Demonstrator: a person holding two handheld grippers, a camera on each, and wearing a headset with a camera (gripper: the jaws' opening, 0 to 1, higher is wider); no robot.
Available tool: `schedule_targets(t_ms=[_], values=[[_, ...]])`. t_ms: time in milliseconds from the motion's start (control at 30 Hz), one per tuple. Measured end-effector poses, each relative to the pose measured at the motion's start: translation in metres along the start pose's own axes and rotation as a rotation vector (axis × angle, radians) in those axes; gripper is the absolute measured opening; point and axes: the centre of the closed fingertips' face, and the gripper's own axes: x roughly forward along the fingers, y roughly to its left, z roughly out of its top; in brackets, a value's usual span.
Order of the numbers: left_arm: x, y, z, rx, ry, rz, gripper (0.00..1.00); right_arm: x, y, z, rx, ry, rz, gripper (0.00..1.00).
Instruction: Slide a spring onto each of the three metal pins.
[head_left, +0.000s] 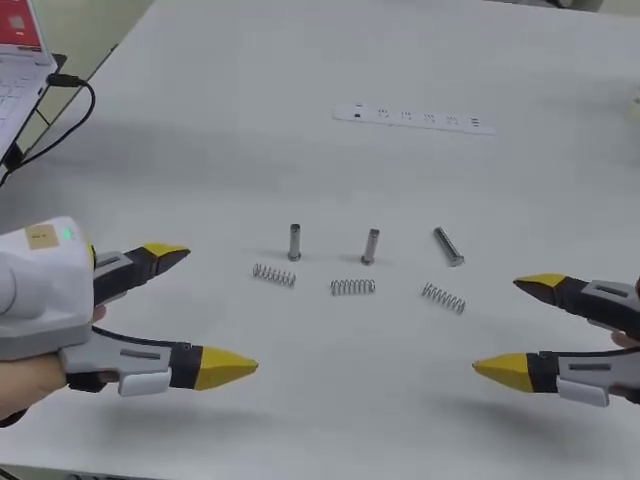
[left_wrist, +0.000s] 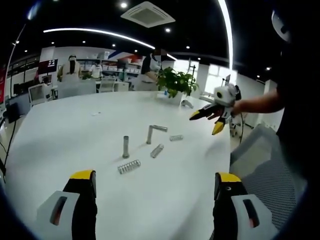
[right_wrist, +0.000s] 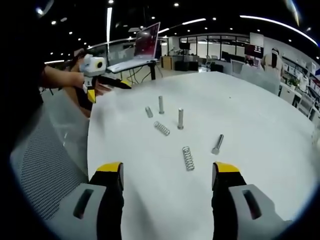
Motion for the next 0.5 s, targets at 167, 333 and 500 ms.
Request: schedule_targets(t_ms=[167,333,500], values=[[-0.002,0.003,0.001,-0.005,-0.004,0.006,0.95,0.006,-0.009,0.004,0.0,0.019,0.003,0.7],[0.0,0.001,0.0,-0.003,0.001,-0.001,0.95,0.011,-0.014,0.008,0.0,0.037,0.015,0.69],[0.002,0.002,0.001,-0.004,0.001,-0.001,0.95,0.014,-0.022,0.015,0.003,0.039,0.011,0.67]])
